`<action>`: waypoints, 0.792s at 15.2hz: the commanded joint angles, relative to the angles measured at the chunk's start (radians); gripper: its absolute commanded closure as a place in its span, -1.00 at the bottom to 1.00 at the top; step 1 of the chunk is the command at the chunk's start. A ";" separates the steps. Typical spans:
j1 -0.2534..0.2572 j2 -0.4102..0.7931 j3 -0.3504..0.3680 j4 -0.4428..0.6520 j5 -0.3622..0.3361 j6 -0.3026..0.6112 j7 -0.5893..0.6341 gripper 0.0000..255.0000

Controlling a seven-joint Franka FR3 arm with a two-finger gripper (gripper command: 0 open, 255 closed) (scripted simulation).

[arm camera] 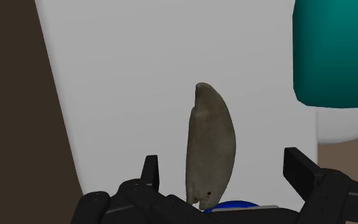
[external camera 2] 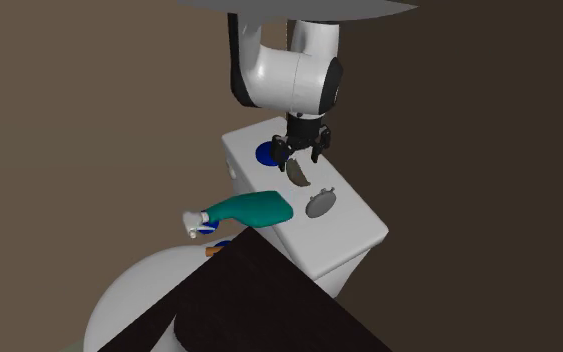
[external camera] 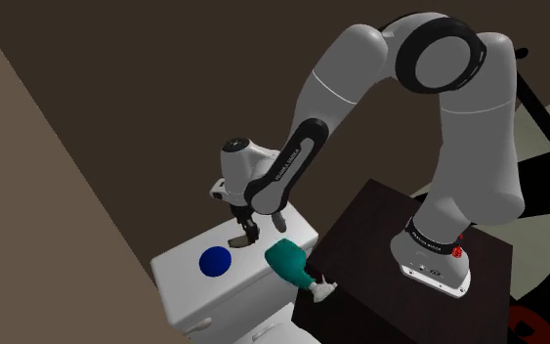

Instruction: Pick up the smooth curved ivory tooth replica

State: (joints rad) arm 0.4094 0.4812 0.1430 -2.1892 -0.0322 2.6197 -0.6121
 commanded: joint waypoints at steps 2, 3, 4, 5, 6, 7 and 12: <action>0.006 0.041 -0.004 0.012 -0.007 0.031 0.001 -1.00; 0.008 0.054 -0.006 0.015 -0.009 0.040 0.002 -1.00; 0.010 0.067 -0.008 0.019 -0.011 0.050 0.003 -1.00; 0.011 0.080 -0.010 0.023 -0.013 0.059 0.004 -1.00; 0.012 0.088 -0.011 0.025 -0.014 0.065 0.004 -1.00; 0.012 0.088 -0.011 0.025 -0.014 0.065 0.004 -1.00; 0.012 0.088 -0.011 0.024 -0.014 0.065 0.004 1.00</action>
State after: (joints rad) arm 0.4210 0.5679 0.1320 -2.1649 -0.0463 2.6844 -0.6084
